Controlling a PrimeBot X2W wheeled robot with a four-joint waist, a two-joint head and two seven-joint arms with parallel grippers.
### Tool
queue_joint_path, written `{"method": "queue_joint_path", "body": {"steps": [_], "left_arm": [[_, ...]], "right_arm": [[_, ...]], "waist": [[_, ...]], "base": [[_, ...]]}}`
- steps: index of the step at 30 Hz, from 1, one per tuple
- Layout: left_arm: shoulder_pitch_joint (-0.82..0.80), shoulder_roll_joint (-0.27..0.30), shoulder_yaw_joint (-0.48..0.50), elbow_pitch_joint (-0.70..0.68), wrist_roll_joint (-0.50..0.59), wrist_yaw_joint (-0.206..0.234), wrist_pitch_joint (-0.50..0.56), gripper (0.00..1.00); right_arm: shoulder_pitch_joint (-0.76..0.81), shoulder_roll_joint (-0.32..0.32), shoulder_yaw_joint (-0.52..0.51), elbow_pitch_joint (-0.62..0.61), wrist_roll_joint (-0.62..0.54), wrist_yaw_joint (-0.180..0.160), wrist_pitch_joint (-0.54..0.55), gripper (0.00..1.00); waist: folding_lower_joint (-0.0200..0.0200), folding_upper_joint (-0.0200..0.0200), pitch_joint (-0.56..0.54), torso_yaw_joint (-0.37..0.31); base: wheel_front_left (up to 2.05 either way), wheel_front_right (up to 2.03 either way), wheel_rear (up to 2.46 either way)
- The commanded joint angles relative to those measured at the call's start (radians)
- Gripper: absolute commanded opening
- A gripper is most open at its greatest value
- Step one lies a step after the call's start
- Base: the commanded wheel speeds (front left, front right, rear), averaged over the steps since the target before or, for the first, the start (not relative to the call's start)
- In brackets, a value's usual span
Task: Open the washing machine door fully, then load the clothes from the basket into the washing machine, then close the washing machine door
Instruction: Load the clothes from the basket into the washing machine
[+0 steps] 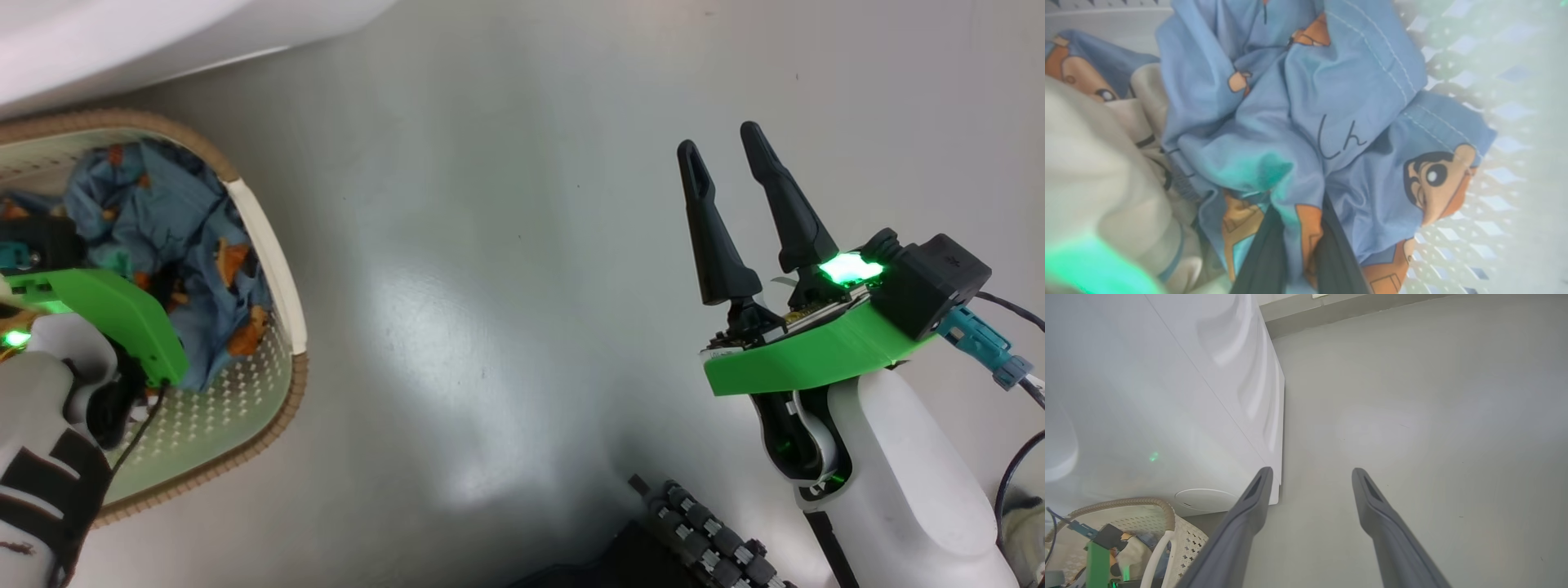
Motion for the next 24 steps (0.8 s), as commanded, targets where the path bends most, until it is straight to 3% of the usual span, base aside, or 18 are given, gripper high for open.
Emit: {"method": "queue_joint_path", "body": {"steps": [1,24], "left_arm": [[0.034,0.023,0.013,-0.016,-0.014,-0.002,-0.017,0.00],[0.272,0.043,-0.086,-0.281,-0.171,-0.002,-0.308,0.00]], "right_arm": [[0.022,-0.001,0.019,-0.015,0.004,0.006,-0.008,1.00],[0.043,-0.001,-0.013,0.097,-0.051,0.006,-0.008,1.00]], "waist": [[0.0000,0.0000,-0.017,0.012],[0.0000,0.0000,-0.376,0.145]], "base": [[0.00,0.00,0.00],[0.00,0.00,0.00]]}}
